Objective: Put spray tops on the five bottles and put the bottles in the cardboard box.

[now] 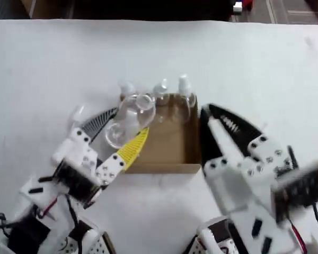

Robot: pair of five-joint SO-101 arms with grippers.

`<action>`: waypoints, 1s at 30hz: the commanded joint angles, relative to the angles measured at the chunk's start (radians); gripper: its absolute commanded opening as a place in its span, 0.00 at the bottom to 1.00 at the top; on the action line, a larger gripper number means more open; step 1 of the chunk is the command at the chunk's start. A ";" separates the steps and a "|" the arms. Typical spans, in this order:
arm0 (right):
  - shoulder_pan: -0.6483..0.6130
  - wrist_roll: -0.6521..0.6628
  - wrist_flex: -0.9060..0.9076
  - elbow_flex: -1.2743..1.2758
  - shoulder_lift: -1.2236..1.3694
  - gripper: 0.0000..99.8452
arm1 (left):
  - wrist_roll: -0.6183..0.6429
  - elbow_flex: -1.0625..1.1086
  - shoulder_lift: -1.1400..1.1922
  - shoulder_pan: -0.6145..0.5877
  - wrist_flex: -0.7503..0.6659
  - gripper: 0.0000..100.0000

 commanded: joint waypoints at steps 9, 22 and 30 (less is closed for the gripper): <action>-0.367 -0.008 -0.047 -0.060 0.137 0.17 | 0.147 0.305 -0.242 0.002 -0.212 0.13; -0.371 -0.112 -0.082 -0.060 0.338 0.21 | 0.147 0.307 -0.243 0.002 -0.212 0.13; -0.366 -0.114 -0.094 -0.054 0.341 0.15 | 0.147 0.307 -0.243 0.002 -0.212 0.13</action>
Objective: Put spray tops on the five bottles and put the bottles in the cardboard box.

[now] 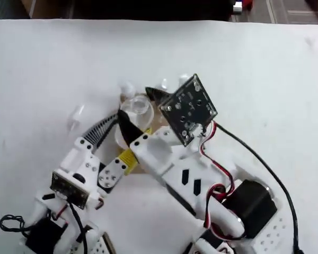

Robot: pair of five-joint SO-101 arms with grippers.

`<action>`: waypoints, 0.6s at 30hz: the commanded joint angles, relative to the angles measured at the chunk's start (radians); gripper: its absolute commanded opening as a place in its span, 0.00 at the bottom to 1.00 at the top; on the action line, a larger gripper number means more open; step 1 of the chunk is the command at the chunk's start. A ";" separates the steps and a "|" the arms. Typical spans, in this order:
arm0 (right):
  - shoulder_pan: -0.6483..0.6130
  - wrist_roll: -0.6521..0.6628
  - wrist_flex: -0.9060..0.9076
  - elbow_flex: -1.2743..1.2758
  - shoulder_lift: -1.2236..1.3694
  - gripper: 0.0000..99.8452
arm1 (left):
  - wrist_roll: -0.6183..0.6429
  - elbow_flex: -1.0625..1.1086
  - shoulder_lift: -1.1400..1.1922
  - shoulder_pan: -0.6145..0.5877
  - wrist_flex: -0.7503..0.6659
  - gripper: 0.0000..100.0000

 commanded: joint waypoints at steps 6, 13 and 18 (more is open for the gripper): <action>0.008 -0.008 0.001 -0.021 0.004 0.08 | 0.009 -0.003 -0.005 0.002 -0.031 0.13; 0.008 -0.006 -0.007 -0.021 0.007 0.02 | 0.014 -0.006 -0.005 0.007 -0.023 0.14; 0.030 -0.006 -0.015 -0.020 0.007 0.02 | 0.018 -0.021 -0.005 0.013 0.043 0.25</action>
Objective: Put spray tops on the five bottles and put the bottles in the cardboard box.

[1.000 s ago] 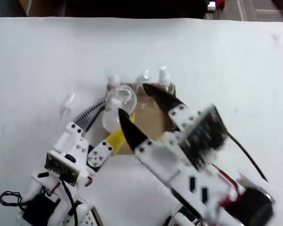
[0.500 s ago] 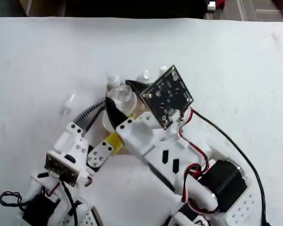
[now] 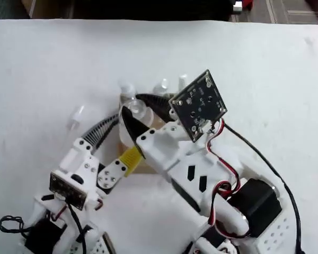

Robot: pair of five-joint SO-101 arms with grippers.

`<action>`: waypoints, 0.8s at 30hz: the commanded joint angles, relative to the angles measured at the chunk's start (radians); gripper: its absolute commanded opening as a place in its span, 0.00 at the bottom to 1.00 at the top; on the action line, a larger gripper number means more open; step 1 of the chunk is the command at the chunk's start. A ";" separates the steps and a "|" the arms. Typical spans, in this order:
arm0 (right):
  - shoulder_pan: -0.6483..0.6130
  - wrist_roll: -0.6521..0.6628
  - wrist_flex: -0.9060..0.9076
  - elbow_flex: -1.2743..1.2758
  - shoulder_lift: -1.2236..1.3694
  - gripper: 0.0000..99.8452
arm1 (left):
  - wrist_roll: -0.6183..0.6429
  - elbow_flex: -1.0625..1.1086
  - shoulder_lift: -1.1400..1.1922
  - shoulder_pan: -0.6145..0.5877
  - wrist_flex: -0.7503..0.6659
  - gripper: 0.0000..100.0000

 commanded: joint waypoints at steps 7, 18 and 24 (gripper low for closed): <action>0.035 -0.005 -0.025 -0.017 0.010 0.02 | 0.002 -0.117 0.005 0.013 0.186 0.32; 0.222 0.095 -0.016 -0.017 0.081 0.02 | 0.006 -0.135 0.005 -0.051 0.203 0.32; 0.406 0.095 -0.021 0.123 0.076 0.02 | 0.006 -0.133 0.005 -0.259 0.195 0.32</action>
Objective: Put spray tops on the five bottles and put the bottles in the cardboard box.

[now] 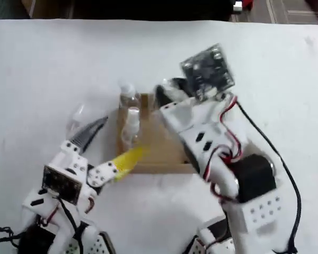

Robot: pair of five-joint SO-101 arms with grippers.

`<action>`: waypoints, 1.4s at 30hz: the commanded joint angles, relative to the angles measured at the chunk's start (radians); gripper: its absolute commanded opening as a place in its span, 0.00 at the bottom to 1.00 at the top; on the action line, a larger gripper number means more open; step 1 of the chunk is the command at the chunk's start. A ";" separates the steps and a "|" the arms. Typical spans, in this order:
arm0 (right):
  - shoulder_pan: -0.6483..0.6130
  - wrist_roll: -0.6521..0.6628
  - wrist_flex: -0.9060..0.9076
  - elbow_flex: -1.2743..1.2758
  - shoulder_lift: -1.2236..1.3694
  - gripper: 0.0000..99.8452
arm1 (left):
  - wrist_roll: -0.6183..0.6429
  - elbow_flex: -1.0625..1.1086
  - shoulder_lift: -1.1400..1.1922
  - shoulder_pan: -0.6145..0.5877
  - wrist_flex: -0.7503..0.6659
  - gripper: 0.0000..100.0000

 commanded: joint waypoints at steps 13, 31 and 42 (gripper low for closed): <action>0.068 0.014 -0.561 0.904 -0.470 0.02 | 0.011 0.087 0.005 -0.337 -0.224 0.19; 0.031 0.005 -0.780 1.096 -0.334 0.02 | 0.011 0.095 0.005 -0.337 -0.215 0.18; 0.033 0.012 -0.831 1.171 -0.331 0.02 | 0.011 0.114 0.005 -0.335 -0.221 0.18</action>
